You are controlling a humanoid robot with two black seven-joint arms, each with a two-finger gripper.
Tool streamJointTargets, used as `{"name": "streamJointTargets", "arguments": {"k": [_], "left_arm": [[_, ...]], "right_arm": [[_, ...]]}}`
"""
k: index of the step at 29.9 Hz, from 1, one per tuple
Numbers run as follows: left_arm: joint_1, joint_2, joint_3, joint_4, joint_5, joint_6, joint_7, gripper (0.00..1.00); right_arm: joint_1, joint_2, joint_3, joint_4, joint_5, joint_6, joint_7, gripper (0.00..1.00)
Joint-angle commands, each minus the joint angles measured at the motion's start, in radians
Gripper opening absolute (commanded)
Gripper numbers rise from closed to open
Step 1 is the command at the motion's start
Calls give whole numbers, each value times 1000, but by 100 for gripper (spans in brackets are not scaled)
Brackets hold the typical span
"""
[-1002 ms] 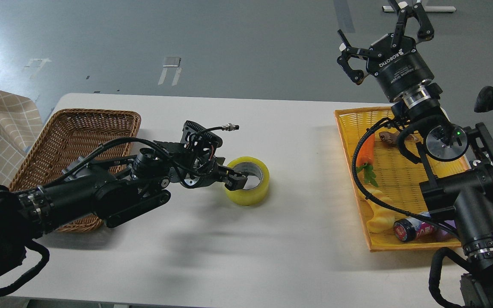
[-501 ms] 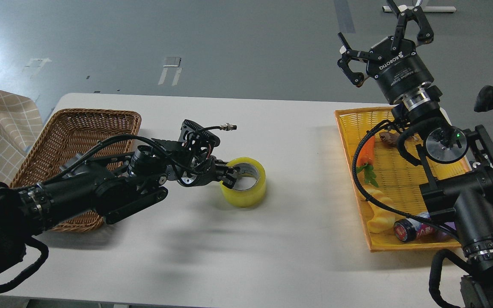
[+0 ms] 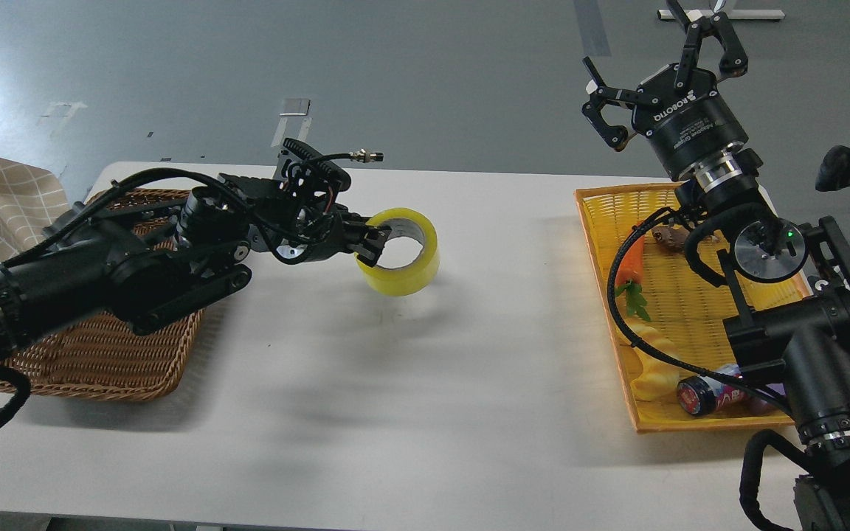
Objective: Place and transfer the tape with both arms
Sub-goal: 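Hook the left gripper into the tape roll's hole and grip it, then carry the tape roll into the wicker basket with the left gripper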
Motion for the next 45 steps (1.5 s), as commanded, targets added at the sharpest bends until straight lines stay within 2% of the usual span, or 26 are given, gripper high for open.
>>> {"name": "streamJointTargets", "arguments": {"k": [1, 11, 20, 28, 32, 36, 45], "left_arm": [[-21, 53, -1, -5, -5, -11, -9, 0], [-36, 277, -1, -46, -5, -30, -47, 0], [-22, 409, 2, -42, -7, -30, -69, 0], [-11, 499, 49, -16, -10, -25, -70, 0], [24, 510, 49, 26, -10, -19, -72, 0], [56, 509, 51, 67, -13, -17, -92, 0], [131, 489, 48, 122, -42, 1, -93, 0]], "right_arm": [[0, 0, 0, 4, 1, 0, 0, 100], [0, 0, -2, 7, 3, 0, 0, 100], [-3, 0, -29, 7, 3, 0, 0, 100], [-6, 0, -29, 10, 3, 0, 0, 100], [-14, 0, -29, 12, 3, 0, 0, 100], [-24, 0, -31, 13, 3, 0, 0, 100], [-32, 0, -49, 13, 3, 0, 0, 100]]}}
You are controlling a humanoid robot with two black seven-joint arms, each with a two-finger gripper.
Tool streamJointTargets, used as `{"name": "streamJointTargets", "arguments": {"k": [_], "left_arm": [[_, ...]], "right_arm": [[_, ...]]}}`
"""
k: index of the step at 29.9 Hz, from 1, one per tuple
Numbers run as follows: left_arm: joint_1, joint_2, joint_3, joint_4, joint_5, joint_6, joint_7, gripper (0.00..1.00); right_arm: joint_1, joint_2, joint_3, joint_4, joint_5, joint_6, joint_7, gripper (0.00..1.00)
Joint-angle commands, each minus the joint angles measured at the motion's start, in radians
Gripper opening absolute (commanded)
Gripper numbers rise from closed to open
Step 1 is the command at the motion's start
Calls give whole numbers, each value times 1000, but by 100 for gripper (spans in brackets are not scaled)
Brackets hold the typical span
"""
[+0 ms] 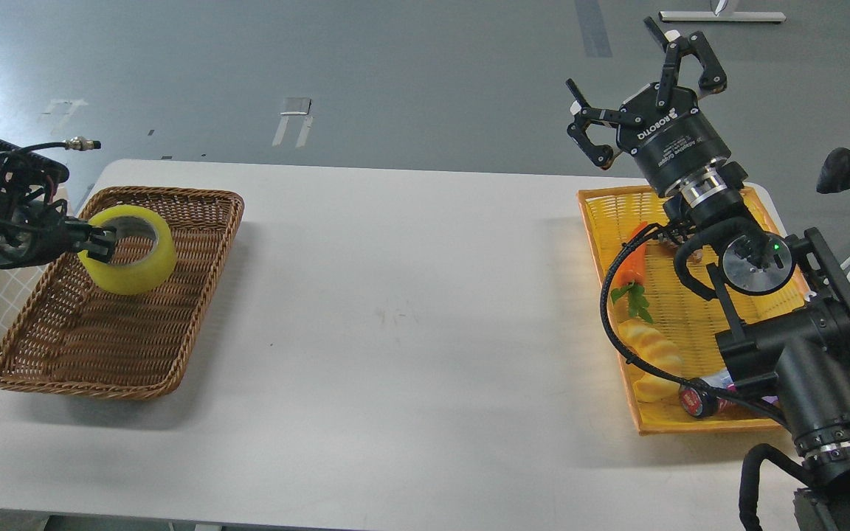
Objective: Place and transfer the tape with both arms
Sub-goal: 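Carry the tape roll into the wicker basket with the left gripper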
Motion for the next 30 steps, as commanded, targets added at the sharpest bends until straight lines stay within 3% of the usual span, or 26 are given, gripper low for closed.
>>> {"name": "streamJointTargets", "arguments": {"k": [1, 11, 30], "left_arm": [[22, -7, -2, 19, -23, 5, 0, 0], [91, -22, -2, 64, -55, 38, -2, 0], [106, -82, -1, 119, -101, 61, -9, 0]], "right_arm": [[-1, 0, 1, 0, 0, 0, 0, 100], [-1, 0, 1, -2, 0, 0, 0, 100], [-6, 0, 1, 0, 0, 0, 0, 100]]}}
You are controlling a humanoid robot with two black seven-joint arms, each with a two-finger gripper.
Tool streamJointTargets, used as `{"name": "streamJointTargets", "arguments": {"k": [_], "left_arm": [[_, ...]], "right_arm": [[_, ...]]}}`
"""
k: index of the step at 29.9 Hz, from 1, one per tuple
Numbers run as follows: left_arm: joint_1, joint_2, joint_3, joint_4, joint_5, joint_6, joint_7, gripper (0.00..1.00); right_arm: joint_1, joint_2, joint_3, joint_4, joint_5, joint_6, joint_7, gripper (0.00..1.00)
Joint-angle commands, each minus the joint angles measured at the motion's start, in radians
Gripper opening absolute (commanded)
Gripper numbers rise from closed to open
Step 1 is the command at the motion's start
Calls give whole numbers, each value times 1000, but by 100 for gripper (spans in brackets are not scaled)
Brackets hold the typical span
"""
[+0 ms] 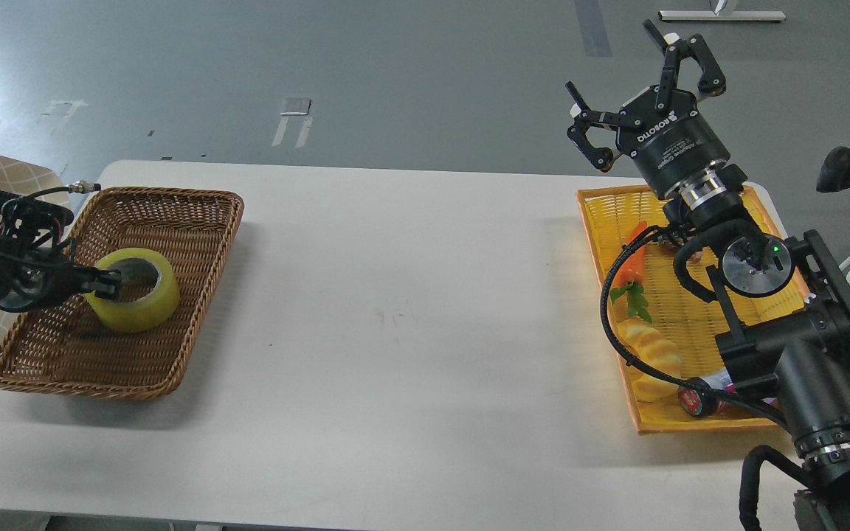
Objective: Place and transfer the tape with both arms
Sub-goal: 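Carry the tape roll into the wicker basket with the left gripper, then release the tape roll and pull the left gripper away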
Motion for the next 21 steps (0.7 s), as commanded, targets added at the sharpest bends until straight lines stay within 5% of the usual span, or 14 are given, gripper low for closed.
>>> {"name": "streamJointTargets", "arguments": {"k": [1, 2, 3, 7, 21], "left_arm": [[0, -3, 2, 1, -21, 21, 3, 2], [0, -3, 2, 1, -26, 21, 4, 10], [0, -3, 0, 1, -35, 21, 8, 35], [0, -3, 2, 3, -56, 20, 12, 63], [-27, 41, -5, -12, -142, 14, 1, 69]], "right_arm": [[-2, 0, 0, 1, 0, 0, 0, 100], [-2, 0, 0, 1, 0, 0, 0, 100], [-2, 0, 0, 1, 0, 0, 0, 100], [-2, 0, 0, 1, 0, 0, 0, 100], [-2, 0, 0, 3, 0, 0, 1, 100]]}}
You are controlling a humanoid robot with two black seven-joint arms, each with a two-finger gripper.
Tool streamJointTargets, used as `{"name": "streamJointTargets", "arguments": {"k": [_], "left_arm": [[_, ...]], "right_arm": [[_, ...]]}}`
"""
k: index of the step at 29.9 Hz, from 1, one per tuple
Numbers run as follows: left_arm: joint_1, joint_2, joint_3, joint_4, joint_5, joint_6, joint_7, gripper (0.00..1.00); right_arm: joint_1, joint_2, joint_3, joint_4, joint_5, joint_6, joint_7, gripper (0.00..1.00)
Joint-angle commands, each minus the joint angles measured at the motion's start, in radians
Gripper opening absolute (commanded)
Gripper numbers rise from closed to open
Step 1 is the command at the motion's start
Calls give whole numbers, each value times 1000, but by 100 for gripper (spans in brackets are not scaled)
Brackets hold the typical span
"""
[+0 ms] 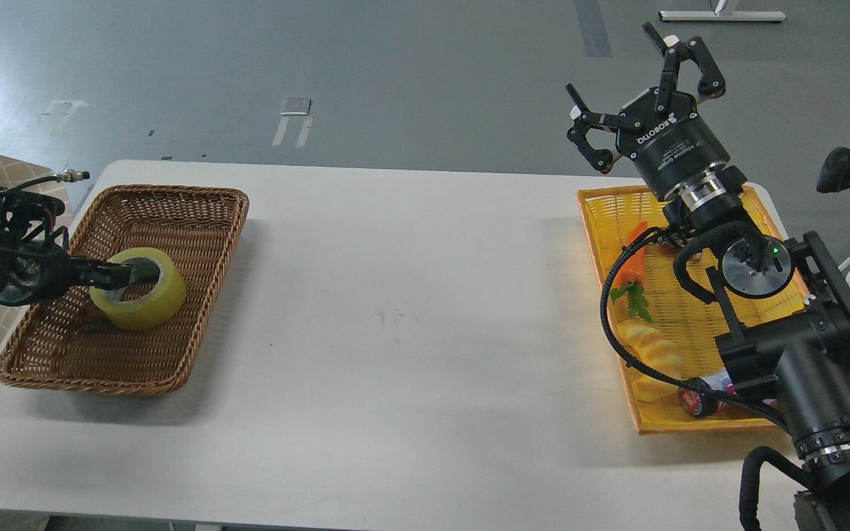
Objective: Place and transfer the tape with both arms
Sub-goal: 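Release the tape roll and pull the left gripper away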
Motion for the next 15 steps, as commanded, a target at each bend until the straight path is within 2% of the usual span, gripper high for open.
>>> {"name": "streamJointTargets", "arguments": {"k": [1, 4, 8, 11, 15], "left_arm": [[-24, 31, -2, -7, -67, -3, -8, 69], [-88, 56, -4, -27, -110, -23, -13, 69], [-211, 117, -12, -79, -182, -103, -62, 69], [-292, 122, -13, -94, -297, -148, -74, 69], [-394, 106, -16, -99, -497, -148, -74, 69]], "right_arm": [[0, 0, 0, 1, 0, 0, 0, 100], [0, 0, 0, 1, 0, 0, 1, 100], [0, 0, 0, 1, 0, 0, 0, 100], [2, 0, 0, 1, 0, 0, 0, 100], [5, 0, 0, 0, 0, 0, 0, 100]]}}
